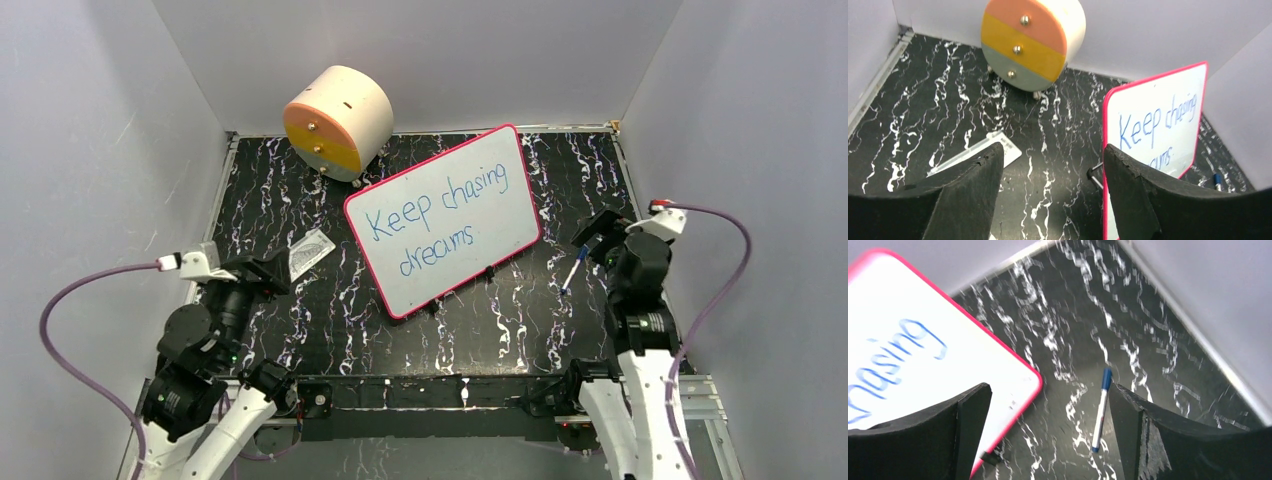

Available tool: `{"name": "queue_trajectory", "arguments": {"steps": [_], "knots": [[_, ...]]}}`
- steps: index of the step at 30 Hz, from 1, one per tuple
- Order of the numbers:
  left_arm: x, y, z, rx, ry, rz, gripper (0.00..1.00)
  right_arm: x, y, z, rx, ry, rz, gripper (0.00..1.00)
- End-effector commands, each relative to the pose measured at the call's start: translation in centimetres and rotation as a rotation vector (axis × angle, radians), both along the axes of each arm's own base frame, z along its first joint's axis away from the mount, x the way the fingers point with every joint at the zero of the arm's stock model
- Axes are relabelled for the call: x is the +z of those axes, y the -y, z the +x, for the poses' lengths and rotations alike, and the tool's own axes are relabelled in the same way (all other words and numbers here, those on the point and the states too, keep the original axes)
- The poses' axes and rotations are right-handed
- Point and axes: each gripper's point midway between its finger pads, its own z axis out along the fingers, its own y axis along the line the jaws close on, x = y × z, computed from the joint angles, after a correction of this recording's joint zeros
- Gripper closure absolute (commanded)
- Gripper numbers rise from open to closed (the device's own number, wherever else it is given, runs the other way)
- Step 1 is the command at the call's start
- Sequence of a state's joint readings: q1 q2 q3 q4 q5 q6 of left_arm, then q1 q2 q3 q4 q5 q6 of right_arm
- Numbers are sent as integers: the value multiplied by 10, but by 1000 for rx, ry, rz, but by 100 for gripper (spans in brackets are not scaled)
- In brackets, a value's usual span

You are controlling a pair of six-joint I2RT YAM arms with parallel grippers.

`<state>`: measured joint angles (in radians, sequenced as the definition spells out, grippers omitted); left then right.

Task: Write a sentence on the whiteboard
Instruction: Place the whiteboard marker at the center of the board, then reset both arms

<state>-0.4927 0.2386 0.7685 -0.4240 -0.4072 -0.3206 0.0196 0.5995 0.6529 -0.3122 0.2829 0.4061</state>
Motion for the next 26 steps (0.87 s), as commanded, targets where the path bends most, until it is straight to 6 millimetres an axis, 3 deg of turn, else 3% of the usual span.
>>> {"name": "queue_trajectory", "arguments": {"steps": [1,5,9,14,26], "knots": [[32,-18,-16,41,79,0,30,59,5,-26,23,118,-90,2],[41,-28,-27,61,96,16,30,92,7,-49,30,228,-140,1],[46,-36,-36,75,121,11,29,112,10,-70,25,342,-195,1],[40,-40,-39,89,132,8,29,106,18,-84,-17,407,-228,1],[33,-39,-36,90,173,-11,28,95,10,-80,20,436,-223,1]]}}
